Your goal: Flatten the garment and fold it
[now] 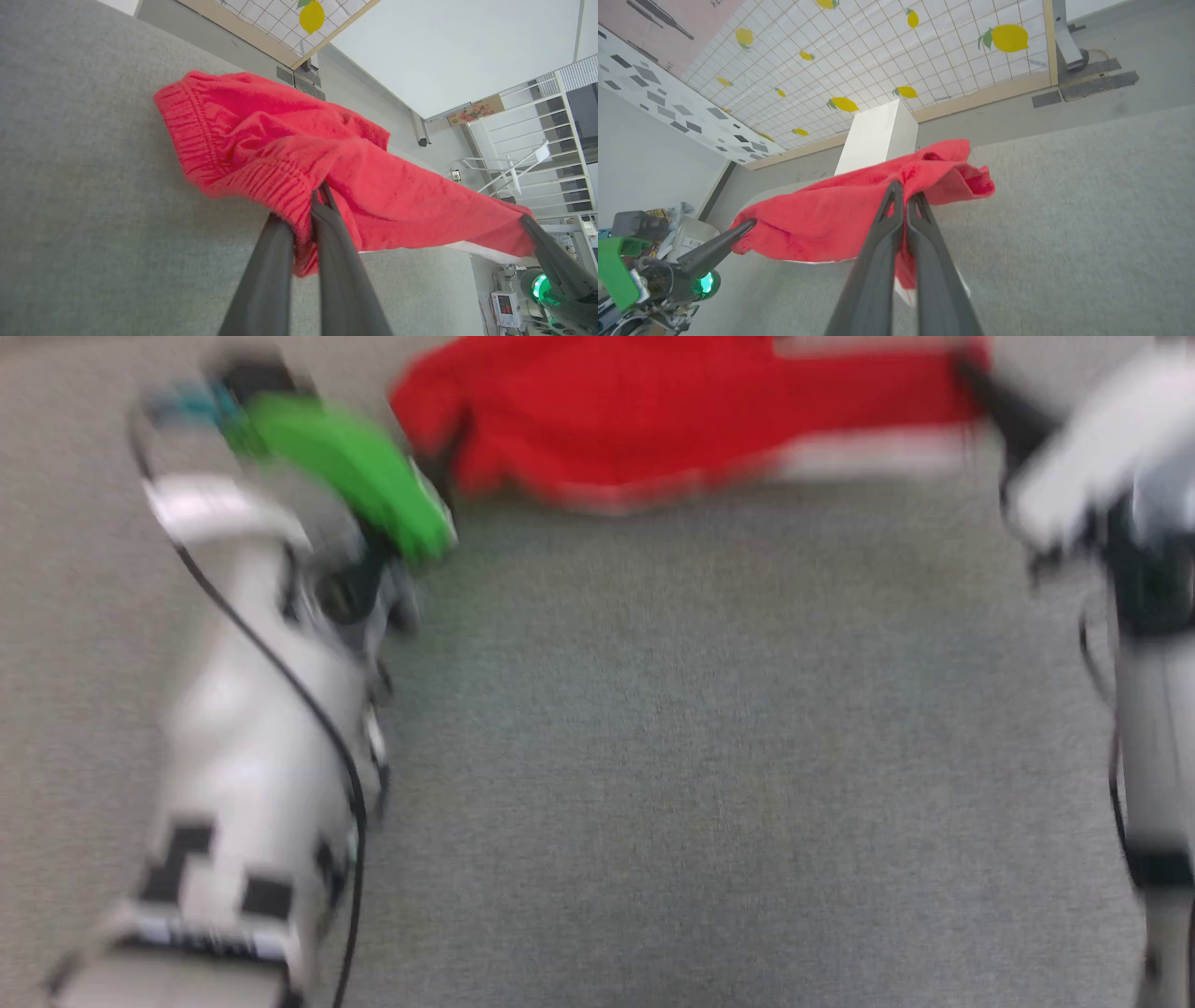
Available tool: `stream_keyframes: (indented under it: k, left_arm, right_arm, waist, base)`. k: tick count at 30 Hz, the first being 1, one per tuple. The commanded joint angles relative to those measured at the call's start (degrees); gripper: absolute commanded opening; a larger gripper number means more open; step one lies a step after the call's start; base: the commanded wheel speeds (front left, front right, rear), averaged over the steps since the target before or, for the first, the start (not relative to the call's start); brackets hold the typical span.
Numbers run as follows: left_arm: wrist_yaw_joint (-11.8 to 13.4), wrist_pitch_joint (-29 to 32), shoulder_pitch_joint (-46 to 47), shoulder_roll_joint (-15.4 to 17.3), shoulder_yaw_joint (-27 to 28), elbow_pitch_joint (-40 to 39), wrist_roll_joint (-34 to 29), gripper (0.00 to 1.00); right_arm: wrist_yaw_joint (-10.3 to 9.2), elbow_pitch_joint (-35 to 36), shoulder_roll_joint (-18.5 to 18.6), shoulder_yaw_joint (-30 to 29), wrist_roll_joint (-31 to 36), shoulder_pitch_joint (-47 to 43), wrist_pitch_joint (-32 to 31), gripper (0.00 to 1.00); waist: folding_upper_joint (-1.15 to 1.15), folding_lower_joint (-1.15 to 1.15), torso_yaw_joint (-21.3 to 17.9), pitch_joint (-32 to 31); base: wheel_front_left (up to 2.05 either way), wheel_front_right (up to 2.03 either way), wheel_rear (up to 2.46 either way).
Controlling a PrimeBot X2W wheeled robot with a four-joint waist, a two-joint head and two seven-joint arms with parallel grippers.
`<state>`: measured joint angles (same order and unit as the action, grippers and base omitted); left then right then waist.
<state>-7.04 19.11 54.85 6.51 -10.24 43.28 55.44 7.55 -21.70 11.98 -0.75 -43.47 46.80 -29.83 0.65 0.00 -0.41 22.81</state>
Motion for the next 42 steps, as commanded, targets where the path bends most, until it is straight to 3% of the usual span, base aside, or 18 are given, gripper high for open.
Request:
stream_keyframes:
  k: [1,5,9,13,20,24,28,36,42]
  left_arm:
    - [-0.39,0.17,-4.67,0.12,-1.08,-1.98,-0.17,0.00]
    - [-0.31,0.17,-17.06,-0.60,-2.09,-8.32,1.65,0.00]
    - [1.77,1.67,-28.01,-1.02,-3.97,-14.56,1.80,0.00]
    - [4.87,4.27,-36.54,-0.47,-5.83,-21.08,1.44,0.00]
    - [12.06,8.89,-47.75,3.73,-8.46,-30.43,-1.67,0.00]
    - [16.01,11.02,-51.12,6.91,-10.28,-32.72,-5.29,0.00]
    - [17.59,11.54,-52.40,6.82,-11.01,-33.19,-5.92,0.00]
    - [15.46,10.32,-51.73,2.14,-6.05,-35.73,2.53,0.00]
    - [14.75,10.91,-47.00,2.08,-3.36,-37.19,5.08,0.00]
  right_arm:
    - [-0.06,3.54,0.61,-0.91,-0.56,-5.48,-0.77,0.00]
    - [-0.06,12.60,-1.37,-5.90,-1.23,-20.85,-2.46,0.00]
    - [-0.06,19.75,-3.95,-9.31,1.88,-33.91,-6.80,0.00]
    - [-0.06,25.48,-5.46,-10.26,6.45,-43.79,-12.86,0.00]
    - [-0.06,33.14,-6.33,-8.95,14.31,-54.51,-23.86,0.00]
    - [-0.06,33.75,-7.12,-7.78,17.22,-55.08,-25.54,0.00]
    - [-0.06,30.77,-7.70,-6.19,18.81,-54.16,-25.37,0.00]
    - [-0.06,27.82,-8.29,-4.71,17.71,-48.38,-24.12,0.00]
    - [-0.06,26.33,-7.76,-5.44,16.65,-38.00,-24.15,0.00]
  waist:
    - [-0.65,0.00,1.81,-7.09]
    - [-0.65,0.00,2.44,-11.55]
    - [-0.65,0.00,2.78,-14.62]
    - [-0.65,0.00,2.76,-16.79]
    - [-0.65,0.00,2.63,-19.40]
    - [-0.65,0.00,2.89,-19.41]
    - [-0.65,0.00,3.55,-19.08]
    - [-0.65,0.00,4.08,-17.64]
    - [-0.65,0.00,4.38,-15.23]
  base:
    - [0.00,0.00,0.00]
    - [0.00,0.00,0.00]
    - [0.00,0.00,0.00]
    - [0.00,0.00,0.00]
    - [0.00,0.00,0.00]
    - [0.00,0.00,0.00]
    - [0.00,0.00,0.00]
    - [0.00,0.00,0.00]
    - [0.00,0.00,0.00]
